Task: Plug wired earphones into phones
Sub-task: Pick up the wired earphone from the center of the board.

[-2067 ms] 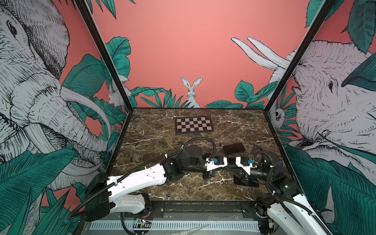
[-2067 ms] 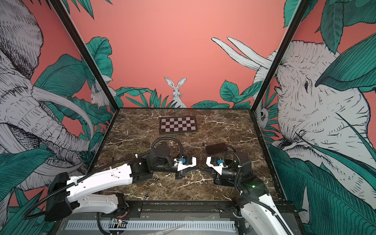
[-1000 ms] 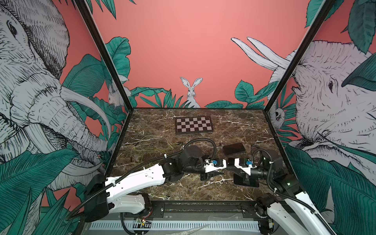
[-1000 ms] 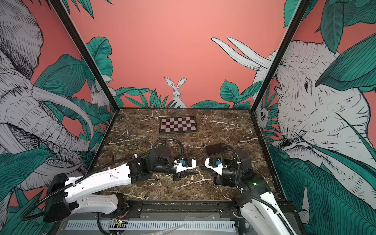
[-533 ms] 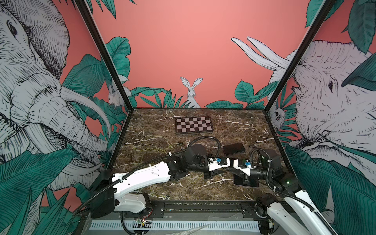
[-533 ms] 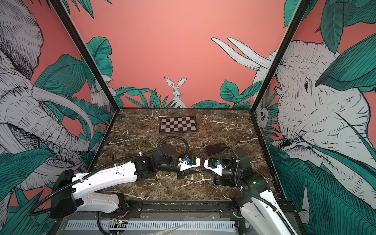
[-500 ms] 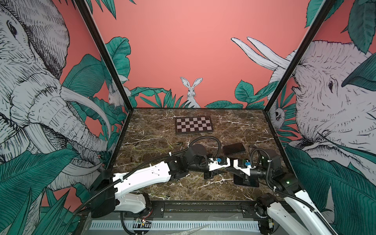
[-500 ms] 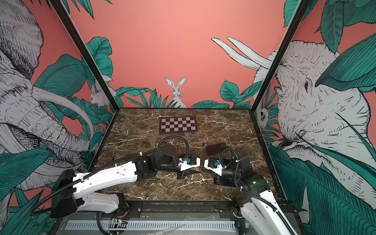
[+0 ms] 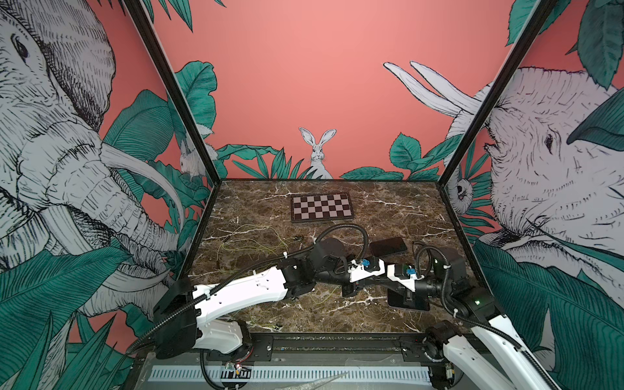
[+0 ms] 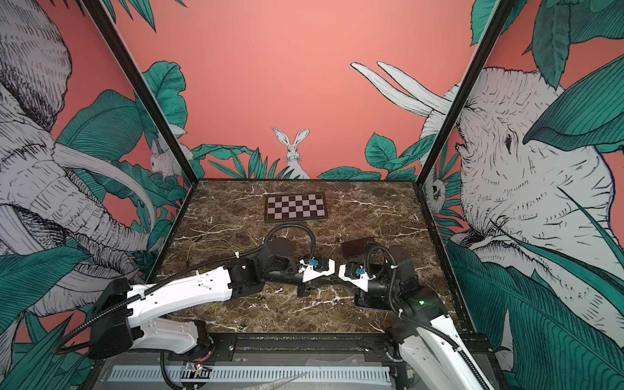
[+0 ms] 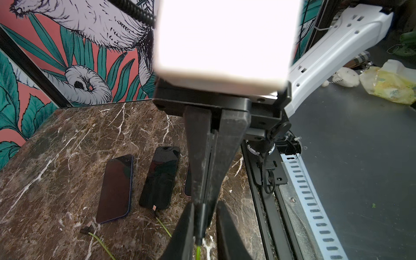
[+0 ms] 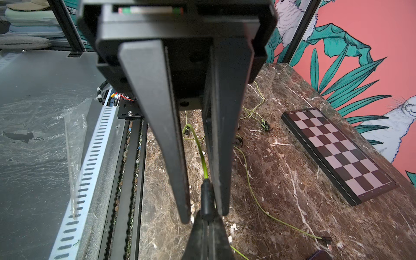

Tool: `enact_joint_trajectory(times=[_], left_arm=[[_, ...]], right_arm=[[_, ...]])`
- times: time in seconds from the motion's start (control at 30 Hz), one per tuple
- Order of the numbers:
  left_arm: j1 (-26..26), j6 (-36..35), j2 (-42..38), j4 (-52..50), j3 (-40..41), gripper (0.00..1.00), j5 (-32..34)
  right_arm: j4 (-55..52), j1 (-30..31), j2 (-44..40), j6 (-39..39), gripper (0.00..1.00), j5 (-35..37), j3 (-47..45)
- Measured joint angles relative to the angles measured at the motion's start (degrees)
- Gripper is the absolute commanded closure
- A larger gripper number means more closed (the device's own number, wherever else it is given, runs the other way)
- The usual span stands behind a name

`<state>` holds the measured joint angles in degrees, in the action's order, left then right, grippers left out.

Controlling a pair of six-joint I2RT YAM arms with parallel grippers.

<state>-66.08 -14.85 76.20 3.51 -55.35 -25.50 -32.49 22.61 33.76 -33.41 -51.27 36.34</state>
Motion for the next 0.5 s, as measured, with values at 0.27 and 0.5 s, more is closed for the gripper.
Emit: enact_joint_trajectory(times=[0.27, 0.5], left_arm=[[0.00, 0.24, 0.09, 0.26, 0.00, 0.93, 0.02], [0.00, 0.52, 0.09, 0.46, 0.00, 1.00, 0.28]], right_arm=[[0.00, 0.00, 0.11, -0.17, 1.00, -0.26, 0.00], [-0.26, 0.00, 0.13, -0.24, 0.78, 0.04, 0.11]])
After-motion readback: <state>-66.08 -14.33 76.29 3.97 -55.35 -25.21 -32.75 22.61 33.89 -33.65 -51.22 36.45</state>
